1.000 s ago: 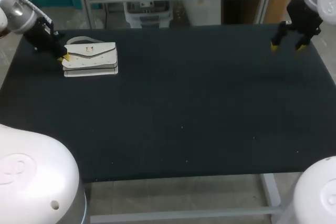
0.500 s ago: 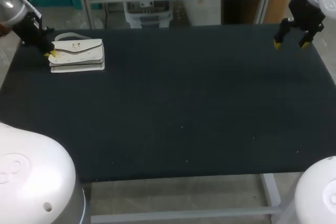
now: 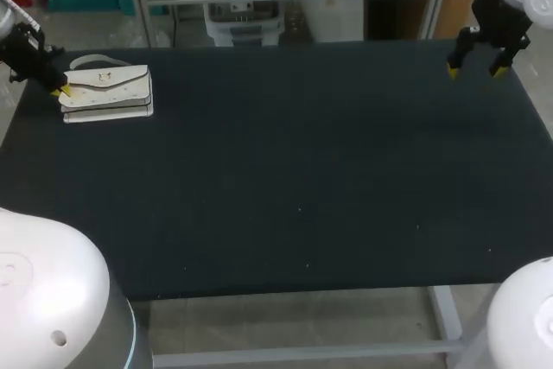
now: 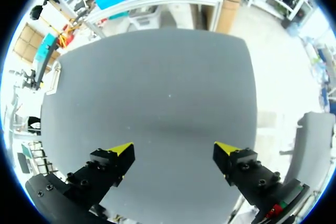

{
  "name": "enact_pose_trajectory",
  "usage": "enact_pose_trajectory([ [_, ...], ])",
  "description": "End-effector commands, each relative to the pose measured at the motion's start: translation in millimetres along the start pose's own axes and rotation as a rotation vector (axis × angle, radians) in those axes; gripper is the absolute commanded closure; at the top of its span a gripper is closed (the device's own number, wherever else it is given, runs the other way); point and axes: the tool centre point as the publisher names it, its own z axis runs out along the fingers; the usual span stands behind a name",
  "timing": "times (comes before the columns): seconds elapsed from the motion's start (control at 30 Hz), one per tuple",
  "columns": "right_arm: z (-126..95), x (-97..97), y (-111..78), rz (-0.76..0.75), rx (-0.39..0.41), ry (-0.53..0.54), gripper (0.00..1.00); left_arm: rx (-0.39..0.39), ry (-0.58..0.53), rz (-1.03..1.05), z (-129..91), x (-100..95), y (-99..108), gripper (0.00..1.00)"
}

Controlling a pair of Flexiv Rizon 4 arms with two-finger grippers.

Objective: Pick up the bag, open it, inspect its contents, close it, and place it on the opposite side

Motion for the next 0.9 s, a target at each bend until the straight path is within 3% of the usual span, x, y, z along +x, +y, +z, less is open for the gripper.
enact_pose_trajectory([
  [0.03,-1,4.4,2.4,0.003,0.005,-0.01,0.0,-0.002,0.029,-0.008,-1,-10.8,-6,1.0],
  [0.1,-1,5.5,2.5,0.005,0.003,-0.011,0.0,0.0,0.04,-0.013,-1,-13.8,-8,0.96],
  [0.13,-1,5.8,2.5,0.006,0.003,-0.01,0.0,0.002,0.043,-0.018,-1,-15.3,-9,0.72],
  [0.2,-1,6.9,2.5,0.008,0.003,-0.01,0.0,0.008,0.059,-0.024,-2,-17.7,-11,0.01],
  [0.57,0,7.2,0.9,0.009,-0.005,0.0,0.0,0.113,0.041,-0.044,-43,-5.2,8,0.0],
  [0.9,-3,3.3,-2.3,0.011,-0.009,-0.012,0.0,0.131,-0.117,-0.013,-70,38.4,45,0.0],
])
